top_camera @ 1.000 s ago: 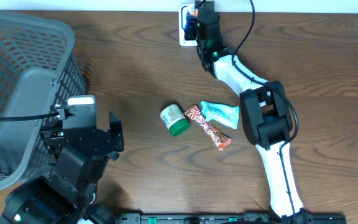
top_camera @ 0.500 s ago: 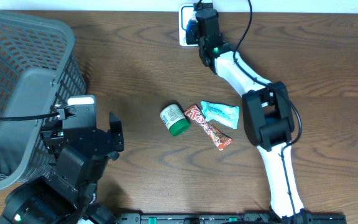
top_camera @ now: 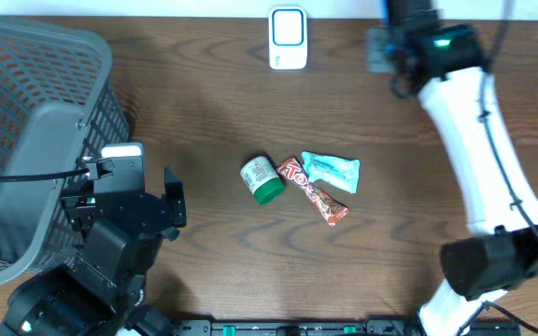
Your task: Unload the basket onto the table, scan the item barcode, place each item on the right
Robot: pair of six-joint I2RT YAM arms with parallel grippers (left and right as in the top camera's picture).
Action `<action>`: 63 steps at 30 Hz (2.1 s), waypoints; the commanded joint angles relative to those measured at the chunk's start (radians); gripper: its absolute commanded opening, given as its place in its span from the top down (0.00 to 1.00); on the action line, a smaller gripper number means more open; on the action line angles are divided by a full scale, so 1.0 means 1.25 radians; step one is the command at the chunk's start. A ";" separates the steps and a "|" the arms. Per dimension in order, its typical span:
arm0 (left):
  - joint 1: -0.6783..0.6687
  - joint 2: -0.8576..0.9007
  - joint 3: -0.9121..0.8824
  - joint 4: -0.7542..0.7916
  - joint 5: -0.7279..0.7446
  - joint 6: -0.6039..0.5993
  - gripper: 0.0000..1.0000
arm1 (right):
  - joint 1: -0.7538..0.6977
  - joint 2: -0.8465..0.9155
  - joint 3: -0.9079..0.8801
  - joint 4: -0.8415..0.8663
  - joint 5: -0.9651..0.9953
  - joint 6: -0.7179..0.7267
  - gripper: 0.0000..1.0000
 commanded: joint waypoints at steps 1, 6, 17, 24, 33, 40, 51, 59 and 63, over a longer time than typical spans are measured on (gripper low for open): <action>0.003 -0.003 0.005 -0.002 -0.010 -0.004 0.02 | -0.125 0.021 -0.010 -0.114 0.068 0.061 0.59; 0.003 -0.003 0.005 -0.002 -0.010 -0.003 0.02 | -0.325 0.056 -0.016 -0.186 0.065 0.140 0.59; 0.003 -0.003 0.005 -0.002 -0.010 -0.004 0.02 | -0.576 0.238 -0.016 -0.187 0.062 0.208 0.58; 0.003 -0.003 0.005 -0.002 -0.010 -0.003 0.02 | -0.670 0.369 -0.016 -0.192 0.056 0.207 0.64; 0.003 -0.003 0.005 -0.002 -0.010 -0.003 0.02 | -0.808 0.355 -0.013 -0.190 0.027 0.208 0.30; 0.003 -0.003 0.005 -0.002 -0.010 -0.003 0.02 | -0.891 0.286 -0.012 -0.201 -0.041 0.208 0.01; 0.003 -0.003 0.005 -0.002 -0.010 -0.003 0.02 | -0.860 0.107 -0.012 -0.198 -0.302 0.207 0.01; 0.003 -0.003 0.005 -0.002 -0.010 -0.004 0.02 | -0.672 0.086 -0.015 -0.280 -0.417 0.205 0.01; 0.002 -0.003 0.005 -0.002 -0.010 -0.003 0.02 | -0.495 0.087 -0.015 -0.276 -0.414 0.125 0.01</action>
